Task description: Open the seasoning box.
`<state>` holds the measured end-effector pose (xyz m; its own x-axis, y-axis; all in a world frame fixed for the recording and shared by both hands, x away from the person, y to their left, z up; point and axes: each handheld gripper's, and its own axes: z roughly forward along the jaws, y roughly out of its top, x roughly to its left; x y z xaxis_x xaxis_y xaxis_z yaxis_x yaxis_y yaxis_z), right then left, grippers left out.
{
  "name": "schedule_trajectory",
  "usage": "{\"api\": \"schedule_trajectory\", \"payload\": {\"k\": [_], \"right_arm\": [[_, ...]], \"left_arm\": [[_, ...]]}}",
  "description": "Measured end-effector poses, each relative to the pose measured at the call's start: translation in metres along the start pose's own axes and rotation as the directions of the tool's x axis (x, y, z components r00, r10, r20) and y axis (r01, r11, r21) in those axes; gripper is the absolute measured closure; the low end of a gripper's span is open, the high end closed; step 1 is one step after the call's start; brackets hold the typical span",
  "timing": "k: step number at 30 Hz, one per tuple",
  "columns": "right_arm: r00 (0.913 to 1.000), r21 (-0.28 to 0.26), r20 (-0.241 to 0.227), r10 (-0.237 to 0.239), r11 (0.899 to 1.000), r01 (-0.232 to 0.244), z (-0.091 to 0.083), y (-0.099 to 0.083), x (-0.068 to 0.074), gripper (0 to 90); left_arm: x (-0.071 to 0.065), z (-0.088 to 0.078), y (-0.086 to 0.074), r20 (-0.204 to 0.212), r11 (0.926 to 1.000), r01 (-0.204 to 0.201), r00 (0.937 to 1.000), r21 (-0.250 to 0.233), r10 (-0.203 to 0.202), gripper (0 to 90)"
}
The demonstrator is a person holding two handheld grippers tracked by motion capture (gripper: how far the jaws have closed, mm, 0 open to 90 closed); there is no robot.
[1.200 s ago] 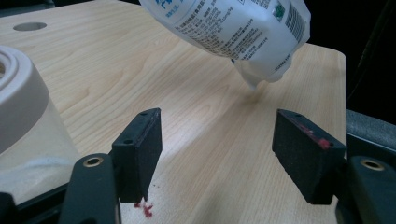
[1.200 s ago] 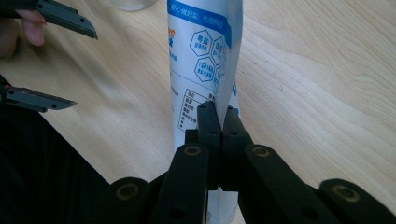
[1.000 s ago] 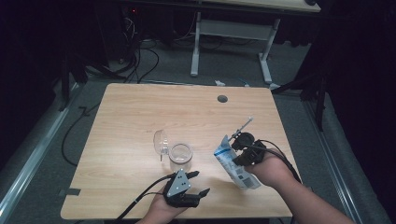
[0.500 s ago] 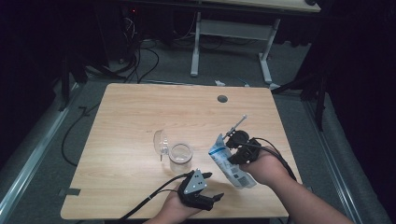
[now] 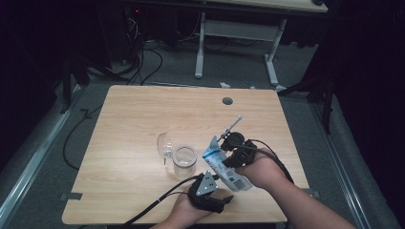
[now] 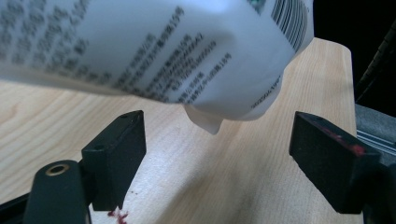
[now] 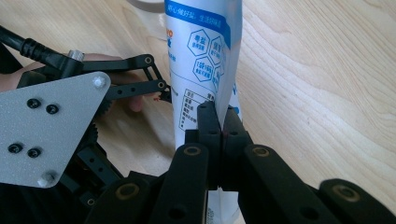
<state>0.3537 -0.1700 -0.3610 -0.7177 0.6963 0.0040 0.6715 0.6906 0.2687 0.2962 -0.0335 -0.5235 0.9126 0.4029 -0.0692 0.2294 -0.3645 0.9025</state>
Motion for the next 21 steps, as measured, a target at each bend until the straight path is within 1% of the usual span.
{"api": "schedule_trajectory", "payload": {"k": [2,3,5,7,10,12,16,19,20,21], "right_arm": [[1.0000,-0.001,-0.001,-0.001,1.000,0.001,-0.001,0.002,0.004,90.0],[1.0000,-0.007,-0.006,-0.006,1.000,0.006,-0.001,0.004,0.005,90.0],[1.0000,-0.013,-0.006,0.000,1.000,0.000,-0.003,0.006,0.008,90.0],[0.9999,-0.016,-0.005,-0.011,1.000,0.011,-0.005,0.009,0.012,90.0],[0.9998,-0.020,-0.001,-0.020,1.000,0.020,-0.010,0.014,0.019,90.0],[0.9997,-0.027,0.001,-0.025,0.999,0.025,-0.014,0.017,0.023,90.0],[0.9994,-0.037,0.007,-0.033,0.999,0.033,-0.021,0.024,0.030,90.0],[0.9992,-0.042,0.006,-0.039,0.998,0.040,-0.022,0.027,0.032,90.0],[0.9994,-0.042,0.006,-0.033,0.999,0.033,-0.022,0.028,0.033,90.0],[0.9993,-0.042,0.004,-0.038,0.998,0.038,-0.021,0.030,0.033,90.0]], "left_arm": [[0.001,-0.003,0.000,-0.008,0.9999,-0.003,1.0000,-0.014,0.003,19.4],[0.002,-0.006,-0.001,-0.004,0.9998,0.002,1.0000,-0.019,-0.002,19.7],[0.002,-0.009,-0.002,-0.008,0.9997,0.000,1.0000,-0.026,0.000,20.0],[0.002,-0.013,-0.005,-0.013,0.9992,-0.007,0.9999,-0.040,0.007,21.4],[0.001,-0.018,-0.006,-0.018,0.9981,-0.004,0.9998,-0.062,0.003,21.3],[0.000,-0.020,-0.005,-0.023,0.9973,-0.011,0.9997,-0.073,0.010,20.6],[-0.001,-0.021,-0.002,-0.037,0.9958,-0.016,0.9993,-0.090,0.013,18.6],[0.001,-0.019,-0.001,-0.048,0.9958,-0.007,0.9989,-0.092,0.003,17.3],[0.001,-0.019,0.000,-0.048,0.9959,-0.001,0.9989,-0.091,-0.003,17.5],[0.001,-0.018,-0.001,-0.053,0.9958,0.000,0.9986,-0.091,-0.005,18.5]]}}
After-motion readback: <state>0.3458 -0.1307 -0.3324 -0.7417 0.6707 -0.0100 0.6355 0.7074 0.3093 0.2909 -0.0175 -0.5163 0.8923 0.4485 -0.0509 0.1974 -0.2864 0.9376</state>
